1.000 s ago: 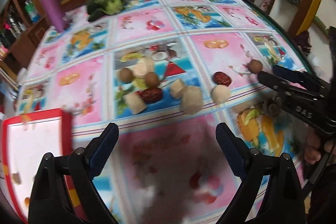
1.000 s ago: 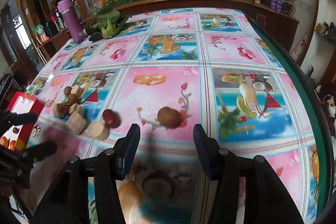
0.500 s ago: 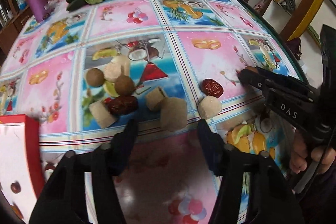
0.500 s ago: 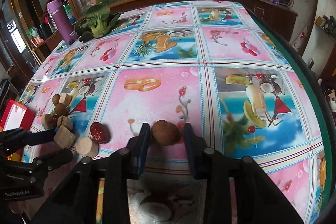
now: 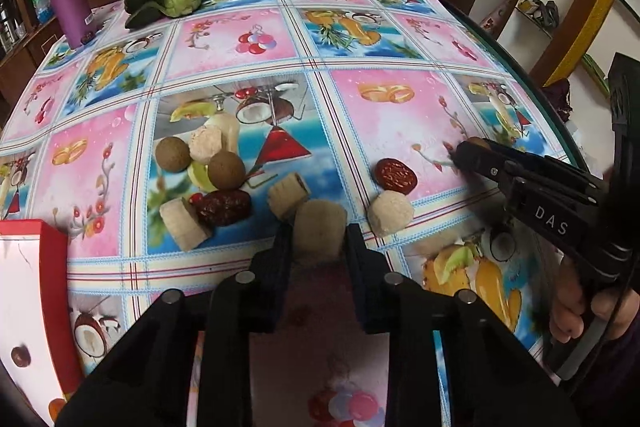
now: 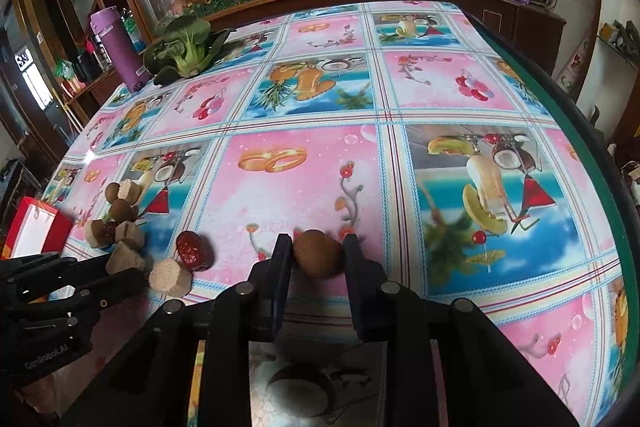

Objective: Organize fruits
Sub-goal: 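Grasp a brown round fruit with the right tool while the left grasps a beige chunk, then carry the brown fruit and beige chunk into the tray and open both tools, then return to the table and grasp a beige round slice with the right tool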

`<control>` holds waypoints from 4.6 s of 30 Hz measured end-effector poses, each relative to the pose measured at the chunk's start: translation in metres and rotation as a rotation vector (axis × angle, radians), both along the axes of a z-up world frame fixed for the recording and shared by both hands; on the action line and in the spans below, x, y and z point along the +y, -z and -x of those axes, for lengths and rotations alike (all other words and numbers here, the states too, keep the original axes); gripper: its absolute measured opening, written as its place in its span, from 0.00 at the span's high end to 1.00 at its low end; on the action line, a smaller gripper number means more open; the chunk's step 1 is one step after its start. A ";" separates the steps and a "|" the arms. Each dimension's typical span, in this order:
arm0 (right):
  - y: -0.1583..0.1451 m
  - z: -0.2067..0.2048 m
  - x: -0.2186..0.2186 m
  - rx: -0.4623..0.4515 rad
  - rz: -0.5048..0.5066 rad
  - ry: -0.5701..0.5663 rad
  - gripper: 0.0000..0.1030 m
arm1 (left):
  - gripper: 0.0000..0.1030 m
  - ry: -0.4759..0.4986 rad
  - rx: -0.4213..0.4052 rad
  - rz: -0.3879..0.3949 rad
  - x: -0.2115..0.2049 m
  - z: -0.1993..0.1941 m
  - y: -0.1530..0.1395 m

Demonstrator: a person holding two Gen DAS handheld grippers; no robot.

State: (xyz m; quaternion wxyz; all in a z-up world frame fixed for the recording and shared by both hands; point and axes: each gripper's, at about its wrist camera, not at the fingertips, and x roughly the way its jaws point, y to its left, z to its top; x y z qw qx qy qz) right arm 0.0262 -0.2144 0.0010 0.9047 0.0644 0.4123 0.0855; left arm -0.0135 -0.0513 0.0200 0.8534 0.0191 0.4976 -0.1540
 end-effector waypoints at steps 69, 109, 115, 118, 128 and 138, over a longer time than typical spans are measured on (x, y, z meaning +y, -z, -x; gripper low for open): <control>-0.016 0.135 0.352 -0.023 0.091 -0.678 0.76 | 0.73 -0.713 -0.197 -0.279 0.292 0.166 -0.020; -0.017 0.062 0.064 -0.017 -0.004 -0.145 0.60 | 0.18 -0.257 -0.238 -0.229 0.111 0.107 -0.064; -0.007 0.037 0.072 0.022 -0.005 -0.153 0.60 | 0.18 -0.225 -0.175 -0.234 0.096 0.070 -0.050; -0.003 0.026 0.075 0.043 -0.012 -0.142 0.60 | 0.18 -0.224 -0.157 -0.229 0.091 0.057 -0.045; 0.000 0.023 0.075 0.005 0.002 -0.114 0.68 | 0.18 -0.204 -0.089 -0.175 0.070 0.019 -0.024; 0.000 0.022 0.075 0.002 0.005 -0.114 0.70 | 0.25 -0.242 -0.046 -0.126 0.063 -0.007 -0.005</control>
